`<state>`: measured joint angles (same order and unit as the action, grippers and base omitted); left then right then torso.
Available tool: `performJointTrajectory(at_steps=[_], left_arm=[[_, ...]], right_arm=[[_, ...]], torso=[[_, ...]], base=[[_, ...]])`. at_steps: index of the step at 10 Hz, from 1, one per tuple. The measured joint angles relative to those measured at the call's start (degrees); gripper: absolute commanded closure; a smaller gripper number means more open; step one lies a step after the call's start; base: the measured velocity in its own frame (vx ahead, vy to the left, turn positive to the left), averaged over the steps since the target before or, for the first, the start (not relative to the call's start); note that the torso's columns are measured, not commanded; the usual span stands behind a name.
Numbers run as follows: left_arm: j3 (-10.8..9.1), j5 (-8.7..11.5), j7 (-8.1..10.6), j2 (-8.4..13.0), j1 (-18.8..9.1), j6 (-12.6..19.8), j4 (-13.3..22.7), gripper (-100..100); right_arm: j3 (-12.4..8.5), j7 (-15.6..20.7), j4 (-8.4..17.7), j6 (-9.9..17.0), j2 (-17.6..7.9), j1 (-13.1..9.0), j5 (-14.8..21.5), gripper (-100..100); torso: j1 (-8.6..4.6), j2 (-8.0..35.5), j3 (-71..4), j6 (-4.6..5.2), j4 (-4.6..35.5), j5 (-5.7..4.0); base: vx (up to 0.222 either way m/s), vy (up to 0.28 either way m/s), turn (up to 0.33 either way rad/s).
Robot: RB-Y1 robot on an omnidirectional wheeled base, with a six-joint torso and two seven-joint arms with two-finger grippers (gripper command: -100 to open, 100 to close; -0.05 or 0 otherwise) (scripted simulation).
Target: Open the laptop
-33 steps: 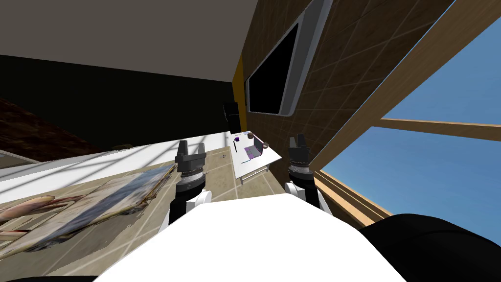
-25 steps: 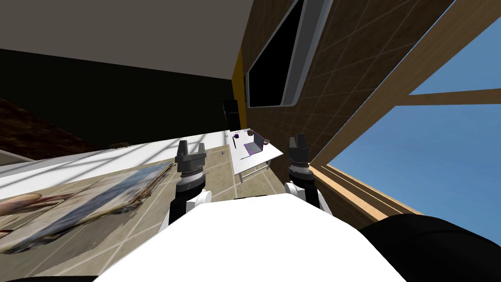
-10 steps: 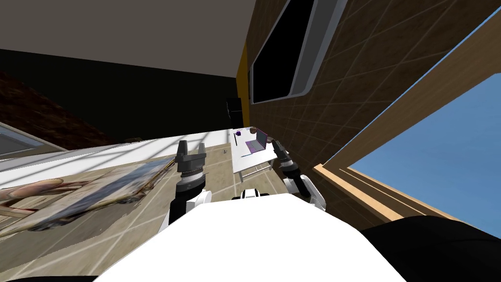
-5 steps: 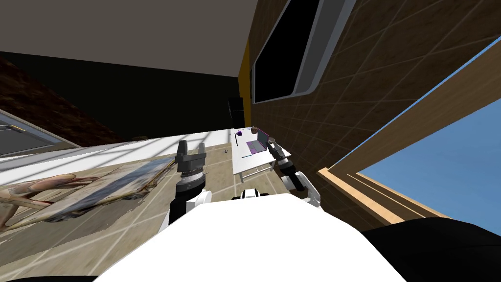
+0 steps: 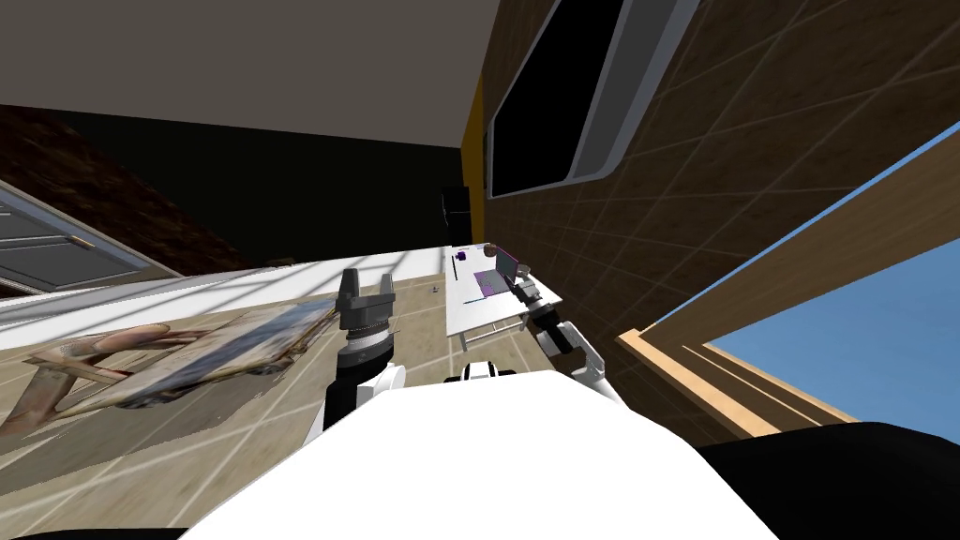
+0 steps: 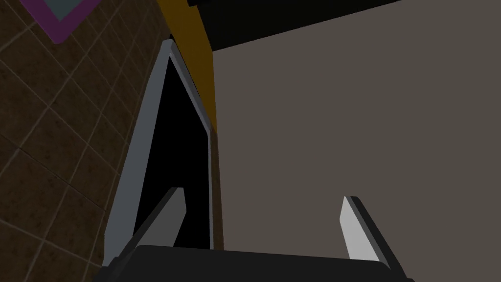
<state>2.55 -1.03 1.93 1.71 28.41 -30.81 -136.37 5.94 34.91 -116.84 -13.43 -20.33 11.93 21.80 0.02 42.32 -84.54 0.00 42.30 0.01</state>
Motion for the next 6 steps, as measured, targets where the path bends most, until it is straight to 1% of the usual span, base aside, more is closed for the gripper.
performJointTrajectory(at_steps=[1,2,4,5,6], left_arm=[[0.00,0.0,0.00,0.0,0.0,0.0,0.0,0],[0.00,0.0,0.00,0.0,0.0,0.0,0.0,0],[0.00,0.0,0.00,0.0,0.0,0.0,0.0,0],[0.00,0.0,0.00,0.0,0.0,0.0,0.0,0],[0.00,0.0,0.00,0.0,0.0,0.0,0.0,0]], right_arm=[[0.4,1.7,1.5,1.0,-0.7,-1.1,1.0,-100],[0.6,2.8,2.1,1.6,-1.0,-1.5,1.5,-100],[1.4,5.6,4.2,4.1,-2.8,-3.7,3.1,-100],[1.7,7.2,5.6,5.6,-4.0,-4.9,4.1,-100],[1.8,8.4,6.5,6.2,-4.5,-5.5,4.5,-100]], torso=[[-0.02,0.0,0.0,0.00,0.0,-0.01],[-0.01,0.0,0.0,0.02,0.0,0.00],[-0.02,-0.1,0.0,0.00,0.0,0.00],[-0.09,-0.1,-0.1,0.01,0.0,-0.02],[-0.04,0.0,0.0,0.02,0.0,-0.02]], base=[[0.025,-0.020,0.031],[0.025,-0.013,0.043],[0.037,-0.027,0.087],[0.029,-0.031,0.022],[0.027,-0.024,0.032]])
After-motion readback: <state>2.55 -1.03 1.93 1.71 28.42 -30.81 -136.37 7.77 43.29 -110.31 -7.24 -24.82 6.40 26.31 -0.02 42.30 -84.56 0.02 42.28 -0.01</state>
